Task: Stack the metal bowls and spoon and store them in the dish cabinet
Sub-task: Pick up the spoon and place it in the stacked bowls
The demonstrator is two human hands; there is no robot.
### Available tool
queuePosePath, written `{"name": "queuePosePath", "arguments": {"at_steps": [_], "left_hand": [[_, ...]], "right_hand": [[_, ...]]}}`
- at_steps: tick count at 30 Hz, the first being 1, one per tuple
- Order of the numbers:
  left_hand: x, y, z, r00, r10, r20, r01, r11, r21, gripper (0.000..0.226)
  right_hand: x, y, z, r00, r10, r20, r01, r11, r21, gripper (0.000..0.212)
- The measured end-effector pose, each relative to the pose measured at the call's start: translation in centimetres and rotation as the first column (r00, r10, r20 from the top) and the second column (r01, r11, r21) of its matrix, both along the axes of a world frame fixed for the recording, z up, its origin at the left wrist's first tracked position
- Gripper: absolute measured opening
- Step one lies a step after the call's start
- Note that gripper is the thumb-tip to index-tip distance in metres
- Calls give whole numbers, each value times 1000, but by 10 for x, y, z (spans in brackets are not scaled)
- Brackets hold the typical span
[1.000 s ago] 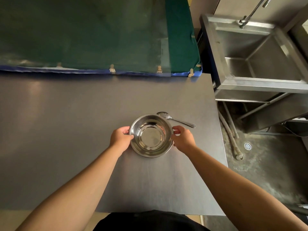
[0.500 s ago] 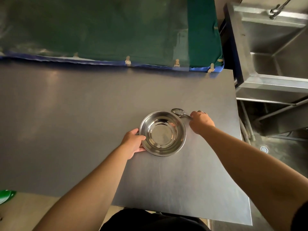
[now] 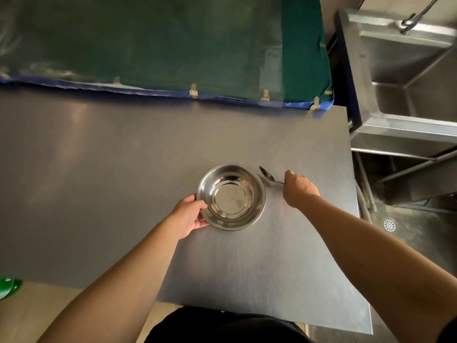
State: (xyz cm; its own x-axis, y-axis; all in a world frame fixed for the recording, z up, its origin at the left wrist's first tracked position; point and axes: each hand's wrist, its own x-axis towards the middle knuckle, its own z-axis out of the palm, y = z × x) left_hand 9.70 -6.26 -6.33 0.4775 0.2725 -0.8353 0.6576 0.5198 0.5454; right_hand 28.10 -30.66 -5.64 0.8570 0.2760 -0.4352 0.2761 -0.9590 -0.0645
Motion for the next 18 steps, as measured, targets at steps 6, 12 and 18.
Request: {"name": "queuePosePath", "arguments": {"at_steps": [6,12,18], "left_hand": [[-1,-1,0,999,48,21,-47,998,-40,35],[-4,-5,1,994,108,27,-105,992,-75,33],[-6,-7,2,991,129,33,-125,988,-87,30]], "right_hand": [[-20,13,24,994,-54,91,31,971,237,6],[-59,47,32,995,60,75,-83,928,362,13],[-88,75,20,987,146,-65,-122,950,287,23]]}}
